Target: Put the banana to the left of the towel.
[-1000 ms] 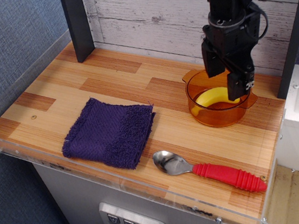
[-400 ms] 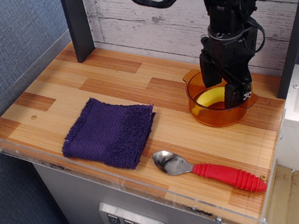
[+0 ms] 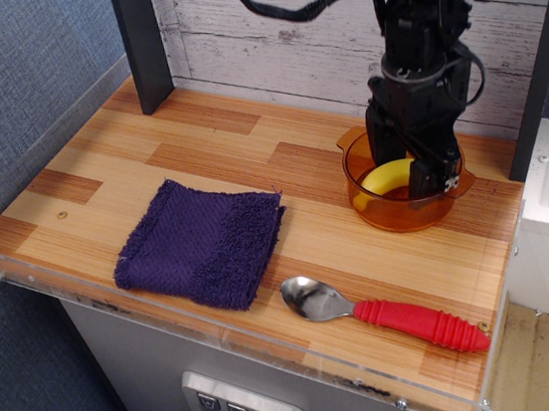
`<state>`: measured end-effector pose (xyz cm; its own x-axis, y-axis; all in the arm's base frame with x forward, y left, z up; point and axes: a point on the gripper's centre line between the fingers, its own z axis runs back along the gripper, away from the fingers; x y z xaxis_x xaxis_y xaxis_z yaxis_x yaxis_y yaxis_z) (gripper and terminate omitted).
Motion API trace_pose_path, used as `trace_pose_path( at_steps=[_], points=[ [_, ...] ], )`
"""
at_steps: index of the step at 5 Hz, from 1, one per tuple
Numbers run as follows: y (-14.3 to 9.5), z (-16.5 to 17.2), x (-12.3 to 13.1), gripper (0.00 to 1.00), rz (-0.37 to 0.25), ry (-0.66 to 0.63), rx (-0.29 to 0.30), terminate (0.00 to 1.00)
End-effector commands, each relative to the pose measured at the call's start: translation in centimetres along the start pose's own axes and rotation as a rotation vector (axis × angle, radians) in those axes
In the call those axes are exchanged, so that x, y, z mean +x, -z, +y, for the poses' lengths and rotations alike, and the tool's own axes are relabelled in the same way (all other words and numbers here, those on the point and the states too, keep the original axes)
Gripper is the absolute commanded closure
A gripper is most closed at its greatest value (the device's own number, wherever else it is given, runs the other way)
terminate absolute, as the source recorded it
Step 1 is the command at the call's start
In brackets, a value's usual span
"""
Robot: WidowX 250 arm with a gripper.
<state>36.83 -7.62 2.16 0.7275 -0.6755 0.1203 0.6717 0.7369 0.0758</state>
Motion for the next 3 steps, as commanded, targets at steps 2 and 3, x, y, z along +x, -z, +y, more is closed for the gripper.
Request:
trace_pose_path(
  at_steps=[2,3],
  points=[
    [-1.4,-0.1,-0.9,1.00,-0.022,-0.002,0.005,0.00],
    [-2.1,0.3,-0.9,1.00,-0.027,-0.012,0.023,0.00]
  ],
)
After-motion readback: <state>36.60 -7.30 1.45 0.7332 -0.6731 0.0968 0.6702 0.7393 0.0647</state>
